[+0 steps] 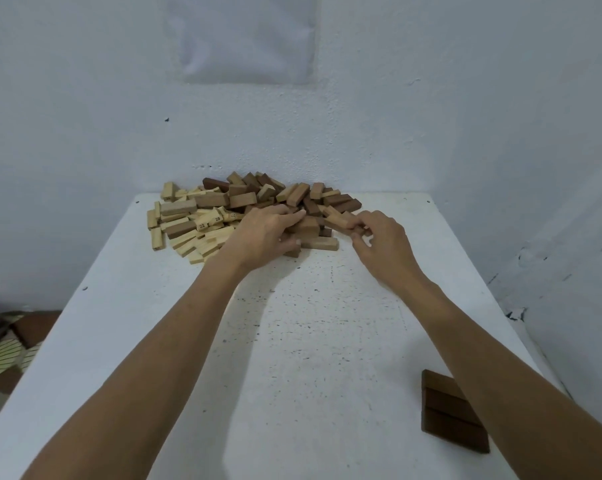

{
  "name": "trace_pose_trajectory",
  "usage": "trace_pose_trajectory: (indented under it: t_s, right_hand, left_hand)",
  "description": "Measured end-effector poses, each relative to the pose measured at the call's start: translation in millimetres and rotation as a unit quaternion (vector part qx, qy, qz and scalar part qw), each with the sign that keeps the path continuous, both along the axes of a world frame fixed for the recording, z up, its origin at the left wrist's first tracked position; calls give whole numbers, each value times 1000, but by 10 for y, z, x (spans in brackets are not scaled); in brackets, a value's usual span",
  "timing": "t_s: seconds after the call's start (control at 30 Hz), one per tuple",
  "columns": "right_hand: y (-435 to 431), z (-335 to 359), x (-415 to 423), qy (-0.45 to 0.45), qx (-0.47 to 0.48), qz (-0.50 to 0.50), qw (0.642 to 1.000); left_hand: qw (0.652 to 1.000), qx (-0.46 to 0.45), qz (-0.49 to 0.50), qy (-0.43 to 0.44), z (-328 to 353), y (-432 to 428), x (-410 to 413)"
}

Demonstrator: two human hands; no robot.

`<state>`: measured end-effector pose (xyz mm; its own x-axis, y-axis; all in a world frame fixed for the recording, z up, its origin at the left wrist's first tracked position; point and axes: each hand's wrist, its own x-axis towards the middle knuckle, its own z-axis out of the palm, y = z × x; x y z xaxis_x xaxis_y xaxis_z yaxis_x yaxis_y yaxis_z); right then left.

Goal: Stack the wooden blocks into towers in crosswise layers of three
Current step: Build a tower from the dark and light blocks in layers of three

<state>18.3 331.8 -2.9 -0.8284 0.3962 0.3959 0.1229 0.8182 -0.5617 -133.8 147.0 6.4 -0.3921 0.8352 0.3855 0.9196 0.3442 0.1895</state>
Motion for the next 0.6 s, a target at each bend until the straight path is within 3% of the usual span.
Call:
trace_pose_trajectory:
  t_s: [0.13, 0.33, 0.43, 0.6]
  right_hand:
    - [-191, 114, 257, 2, -45, 31, 998]
    - [-495, 100, 712, -99, -51, 57, 992]
    - [-640, 65, 938, -147, -54, 90, 984]
    - [-885, -83, 1176, -171, -41, 153, 972]
  left_hand:
    - [990, 9, 14, -137, 74, -200, 266]
    - [950, 28, 44, -309, 9, -597, 711]
    - [939, 20, 71, -335, -109, -767, 899]
    - [951, -6, 77, -299, -265, -925, 1217]
